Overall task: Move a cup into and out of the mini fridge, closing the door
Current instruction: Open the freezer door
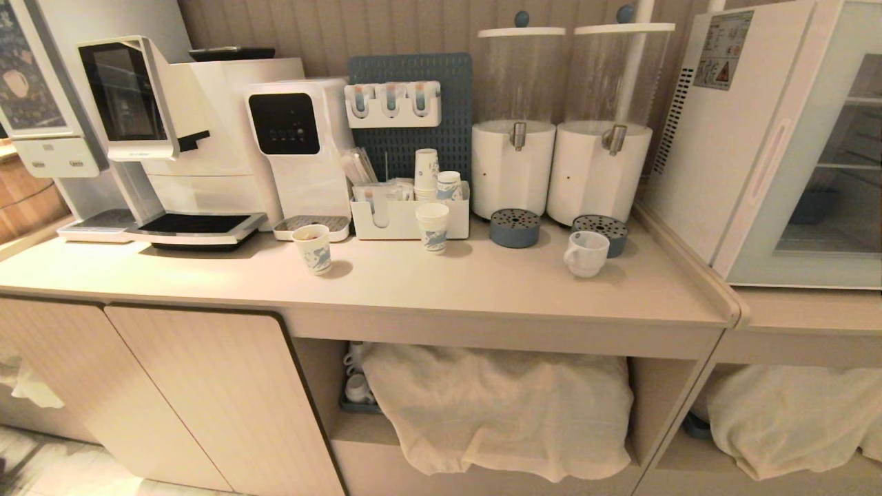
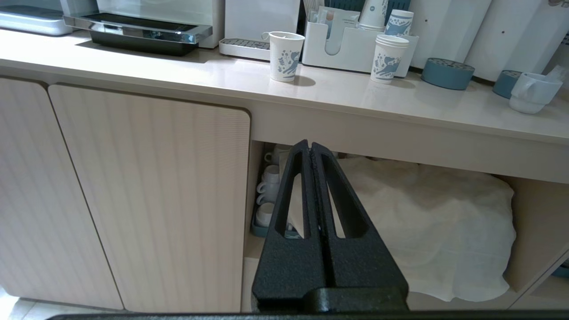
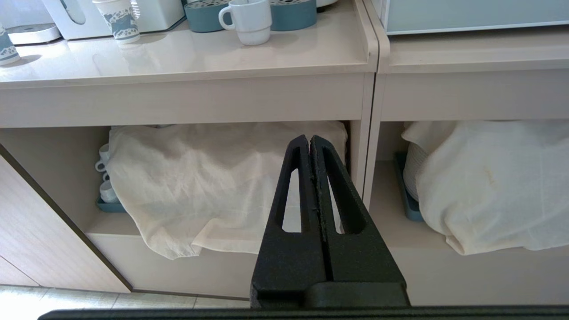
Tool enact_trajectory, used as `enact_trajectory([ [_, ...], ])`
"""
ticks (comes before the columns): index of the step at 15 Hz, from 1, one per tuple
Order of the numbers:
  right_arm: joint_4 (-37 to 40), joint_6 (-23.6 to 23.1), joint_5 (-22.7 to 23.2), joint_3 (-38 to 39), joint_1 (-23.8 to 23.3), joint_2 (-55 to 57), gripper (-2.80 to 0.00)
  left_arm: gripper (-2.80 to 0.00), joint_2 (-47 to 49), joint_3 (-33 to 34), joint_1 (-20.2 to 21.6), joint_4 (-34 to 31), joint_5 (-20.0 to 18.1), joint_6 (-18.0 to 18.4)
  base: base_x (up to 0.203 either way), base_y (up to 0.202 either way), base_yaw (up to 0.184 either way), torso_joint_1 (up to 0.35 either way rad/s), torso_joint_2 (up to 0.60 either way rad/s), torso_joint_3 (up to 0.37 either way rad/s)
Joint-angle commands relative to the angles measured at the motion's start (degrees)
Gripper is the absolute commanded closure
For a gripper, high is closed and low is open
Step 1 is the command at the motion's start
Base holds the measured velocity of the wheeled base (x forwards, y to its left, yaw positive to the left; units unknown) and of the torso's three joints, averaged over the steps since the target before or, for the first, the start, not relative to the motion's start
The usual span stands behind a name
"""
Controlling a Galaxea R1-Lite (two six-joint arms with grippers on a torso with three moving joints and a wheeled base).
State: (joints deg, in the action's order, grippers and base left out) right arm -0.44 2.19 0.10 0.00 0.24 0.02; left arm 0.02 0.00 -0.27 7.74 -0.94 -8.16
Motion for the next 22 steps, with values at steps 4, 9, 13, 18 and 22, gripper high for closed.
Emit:
enact_trajectory([
  [4, 0.0, 0.0, 0.0, 0.0, 0.0, 0.1, 0.0, 0.0, -0.3, 2.3, 0.0, 0.1, 0.1, -0.1, 0.0, 0.0, 0.0, 0.0, 0.0, 0.0],
  [9, 0.0, 0.0, 0.0, 0.0, 0.0, 0.2, 0.0, 0.0, -0.3, 2.3, 0.0, 0.1, 0.1, 0.0, 0.0, 0.0, 0.0, 0.0, 0.0, 0.0],
  [13, 0.0, 0.0, 0.0, 0.0, 0.0, 0.2, 0.0, 0.0, -0.3, 2.3, 0.0, 0.2, 0.1, 0.2, 0.0, 0.0, 0.0, 0.0, 0.0, 0.0],
  [18, 0.0, 0.0, 0.0, 0.0, 0.0, 0.2, 0.0, 0.0, -0.3, 2.3, 0.0, 0.2, 0.1, 0.0, 0.002, -0.156, 0.004, 0.003, 0.0, 0.004],
  [22, -0.1, -0.1, 0.0, 0.0, 0.0, 0.2, 0.0, 0.0, -0.3, 2.3, 0.0, 0.2, 0.1, 0.2, 0.0, -0.193, -0.001, 0.003, 0.0, 0.001],
])
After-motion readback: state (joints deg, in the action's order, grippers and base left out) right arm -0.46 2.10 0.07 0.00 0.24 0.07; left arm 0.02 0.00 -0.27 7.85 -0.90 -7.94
